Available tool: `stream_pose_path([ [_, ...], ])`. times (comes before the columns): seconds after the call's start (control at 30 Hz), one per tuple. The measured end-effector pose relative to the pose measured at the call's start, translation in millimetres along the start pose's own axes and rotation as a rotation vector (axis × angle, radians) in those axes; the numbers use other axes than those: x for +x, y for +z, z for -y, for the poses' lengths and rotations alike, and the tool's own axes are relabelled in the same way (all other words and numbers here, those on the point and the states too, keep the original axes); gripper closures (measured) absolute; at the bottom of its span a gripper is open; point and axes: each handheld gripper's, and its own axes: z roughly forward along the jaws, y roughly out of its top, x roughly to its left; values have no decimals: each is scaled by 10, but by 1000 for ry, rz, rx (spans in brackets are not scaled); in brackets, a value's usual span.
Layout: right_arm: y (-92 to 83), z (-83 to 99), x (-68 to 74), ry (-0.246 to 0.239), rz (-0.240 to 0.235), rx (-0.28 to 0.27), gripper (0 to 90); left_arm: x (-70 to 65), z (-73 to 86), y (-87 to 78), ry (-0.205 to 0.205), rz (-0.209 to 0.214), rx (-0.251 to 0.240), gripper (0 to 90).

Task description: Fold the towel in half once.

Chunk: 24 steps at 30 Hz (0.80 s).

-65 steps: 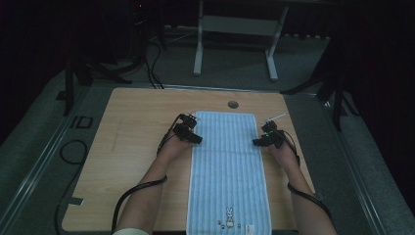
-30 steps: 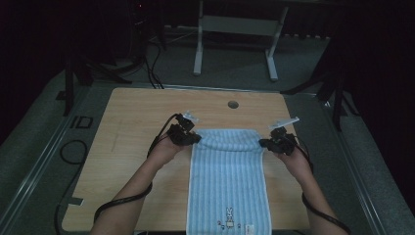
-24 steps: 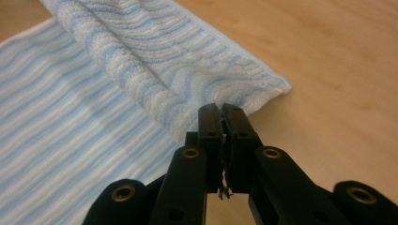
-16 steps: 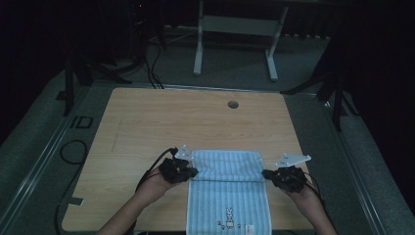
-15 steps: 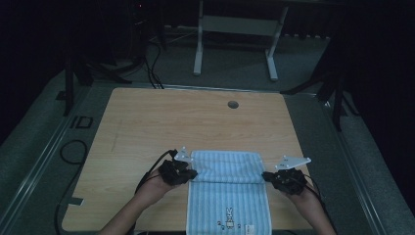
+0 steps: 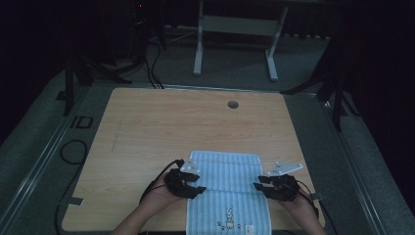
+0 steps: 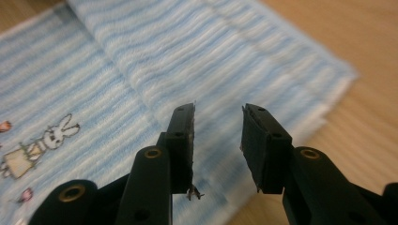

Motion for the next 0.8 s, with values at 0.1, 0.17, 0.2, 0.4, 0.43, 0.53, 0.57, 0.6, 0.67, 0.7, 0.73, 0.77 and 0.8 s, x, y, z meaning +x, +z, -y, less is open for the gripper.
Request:
stream_pose_path([
  [0.1, 170, 45, 1, -11, 21, 55, 635, 36, 51, 161, -20, -6, 46, 520],
  [0.17, 239, 78, -20, -11, 27, 82, 635, 71, 79, 199, -29, -2, 47, 532],
  [0.2, 265, 89, -34, -4, 26, 83, 636, 95, 78, 195, -44, 2, 41, 546],
  [0.4, 353, -9, -184, 4, 18, 85, 626, 214, 27, 216, -33, -10, 44, 549],
  [0.43, 376, -36, -214, 1, 21, 87, 624, 258, 13, 222, -33, -22, 41, 549],
  [0.53, 443, -117, -306, 17, 26, 88, 622, 364, -10, 244, -69, -17, 16, 543],
  [0.57, 457, -134, -326, 19, 26, 87, 622, 403, -20, 250, -69, -16, 13, 543],
  [0.6, 473, -155, -348, 23, 26, 89, 622, 448, -37, 256, -71, -18, 13, 543],
  [0.67, 514, -205, -406, 26, 25, 88, 621, 508, -73, 273, -66, -32, 16, 543],
  [0.7, 531, -231, -428, 29, 28, 93, 620, 532, -88, 279, -67, -36, 19, 543],
  [0.73, 546, -249, -444, 29, 29, 94, 619, 564, -112, 285, -66, -44, 26, 543],
  [0.77, 563, -274, -468, 34, 26, 97, 618, 597, -139, 297, -65, -47, 31, 541],
  [0.8, 583, -305, -491, 38, 30, 102, 618, 616, -155, 303, -69, -46, 36, 531],
])
